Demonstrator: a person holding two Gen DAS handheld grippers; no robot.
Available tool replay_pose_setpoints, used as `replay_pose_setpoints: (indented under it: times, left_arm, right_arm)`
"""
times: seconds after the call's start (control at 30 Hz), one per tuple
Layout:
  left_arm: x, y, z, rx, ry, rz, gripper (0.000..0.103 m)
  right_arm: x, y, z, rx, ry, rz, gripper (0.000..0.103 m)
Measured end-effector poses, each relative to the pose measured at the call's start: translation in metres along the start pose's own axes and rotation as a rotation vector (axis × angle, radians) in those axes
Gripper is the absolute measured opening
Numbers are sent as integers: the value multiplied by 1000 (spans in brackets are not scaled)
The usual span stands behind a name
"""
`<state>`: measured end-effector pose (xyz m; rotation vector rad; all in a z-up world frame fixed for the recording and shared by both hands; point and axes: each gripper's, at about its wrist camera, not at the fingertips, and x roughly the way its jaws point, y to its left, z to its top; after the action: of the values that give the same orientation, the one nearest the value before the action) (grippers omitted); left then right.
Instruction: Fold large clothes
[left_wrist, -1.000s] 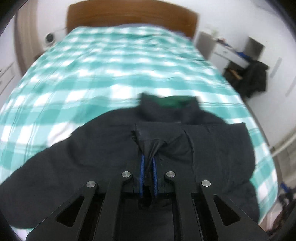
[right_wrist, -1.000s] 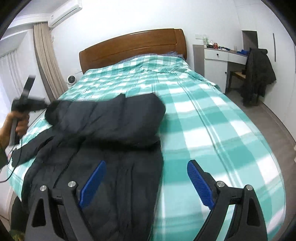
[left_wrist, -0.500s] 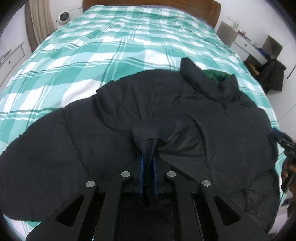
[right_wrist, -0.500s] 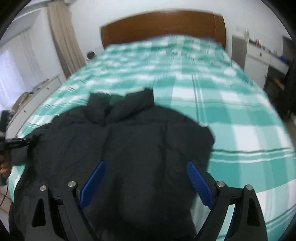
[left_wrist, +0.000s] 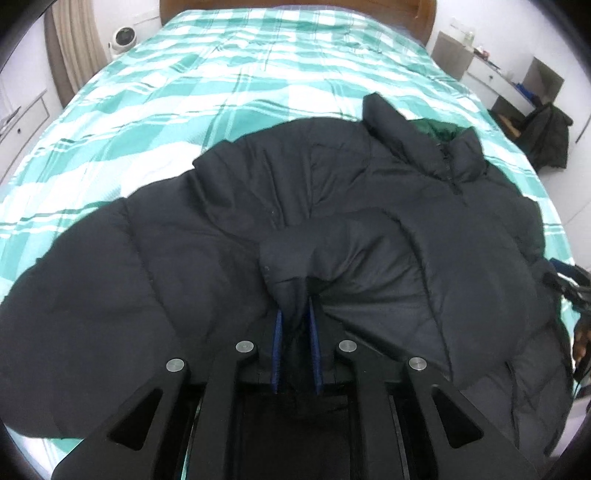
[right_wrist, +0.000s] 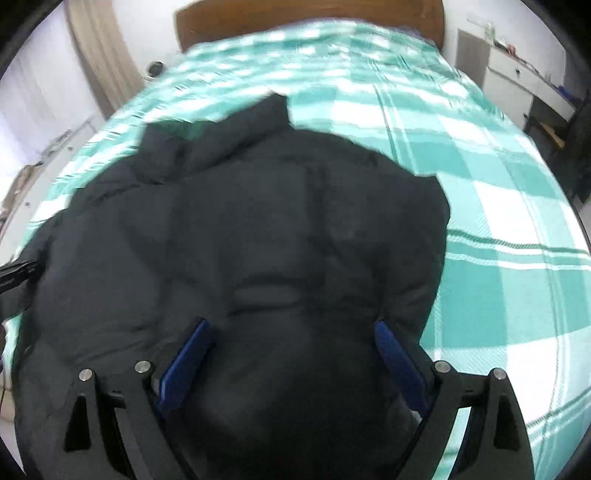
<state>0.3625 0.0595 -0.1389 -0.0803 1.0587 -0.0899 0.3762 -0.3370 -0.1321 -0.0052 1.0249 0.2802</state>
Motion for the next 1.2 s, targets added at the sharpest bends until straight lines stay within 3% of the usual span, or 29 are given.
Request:
replay_pose_setpoints:
  times: [0.13, 0.27, 0.43, 0.47, 0.53, 0.6, 0.63, 0.77, 0.93, 1.03, 1.2]
  left_arm:
    - [-7, 0, -5, 19, -3, -8, 12]
    - [12, 0, -11, 19, 36, 5, 17]
    - [9, 0, -14, -10, 18, 6, 19]
    - [5, 1, -16, -6, 14, 8, 21]
    - [-8, 2, -22, 8, -5, 11, 47]
    - [-20, 6, -30, 7, -37, 8, 65]
    - [-26, 9, -34, 2, -52, 5, 69]
    - [-30, 20, -54, -52, -36, -29, 72]
    - [-37, 33, -83, -92, -3, -6, 77]
    - [-53, 51, -100, -120, -14, 8, 85]
    - [-82, 111, -122, -247, -63, 35, 89]
  right_arm:
    - [-17, 21, -19, -41, 1, 67, 93]
    - [26, 21, -28, -18, 127, 51, 93]
    - [35, 24, -21, 12, 133, 31, 96]
    - [31, 27, -20, 5, 136, 17, 96]
    - [16, 33, -20, -8, 126, -3, 96]
    - [-7, 40, -16, -16, 66, 2, 96]
    - [-16, 43, -13, -19, 35, 12, 96]
    - [-27, 53, 6, -20, -59, 12, 96]
    - [38, 53, -2, 55, 77, -14, 96]
    - [26, 65, -7, 30, 37, -62, 96]
    - [-28, 84, -19, -7, -68, -11, 96]
